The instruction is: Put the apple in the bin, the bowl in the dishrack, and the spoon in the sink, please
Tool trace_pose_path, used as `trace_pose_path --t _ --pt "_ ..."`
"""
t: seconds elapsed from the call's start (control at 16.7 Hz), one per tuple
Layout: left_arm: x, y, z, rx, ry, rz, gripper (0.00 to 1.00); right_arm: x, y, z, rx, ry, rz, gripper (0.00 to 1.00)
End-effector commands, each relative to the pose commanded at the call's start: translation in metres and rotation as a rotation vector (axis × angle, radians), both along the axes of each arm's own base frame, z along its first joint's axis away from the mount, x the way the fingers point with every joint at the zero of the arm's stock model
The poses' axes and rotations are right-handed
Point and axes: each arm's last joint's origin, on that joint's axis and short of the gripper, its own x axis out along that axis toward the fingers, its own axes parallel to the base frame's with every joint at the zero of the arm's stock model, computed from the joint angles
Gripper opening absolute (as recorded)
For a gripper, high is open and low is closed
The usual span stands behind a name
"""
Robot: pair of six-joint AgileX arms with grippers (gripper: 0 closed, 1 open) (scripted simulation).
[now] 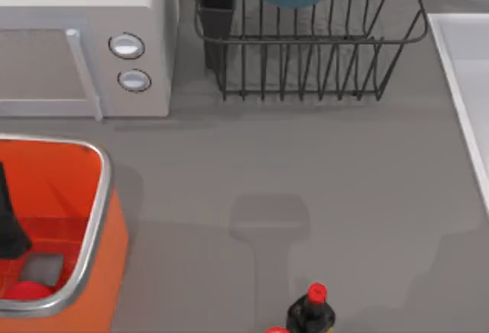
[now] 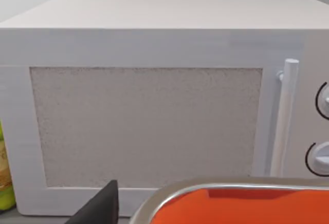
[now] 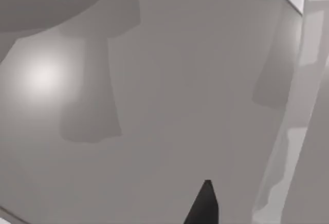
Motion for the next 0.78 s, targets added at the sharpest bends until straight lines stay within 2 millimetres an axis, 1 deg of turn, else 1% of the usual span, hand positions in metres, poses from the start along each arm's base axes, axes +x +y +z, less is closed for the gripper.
trace_pose_path --t 0.18,0.36,0.48,0.6,0.78 --pt "0.000 0.000 0.000 0.000 0.000 0.000 1.00 0.056 -0.005 0.009 0.002 0.013 0.013 0.00" --pt "0.000 0.000 0.000 0.000 0.000 0.000 1.00 0.119 -0.002 0.012 -0.006 0.005 0.015 0.00" --pt "0.000 0.000 0.000 0.000 0.000 0.000 1.00 0.158 0.006 0.010 -0.013 -0.011 0.011 0.00" --pt "0.000 0.000 0.000 0.000 0.000 0.000 1.00 0.191 0.018 0.004 -0.019 -0.029 0.003 0.00" --pt "0.000 0.000 0.000 0.000 0.000 0.000 1.00 0.227 0.040 -0.010 -0.024 -0.049 -0.010 0.00"
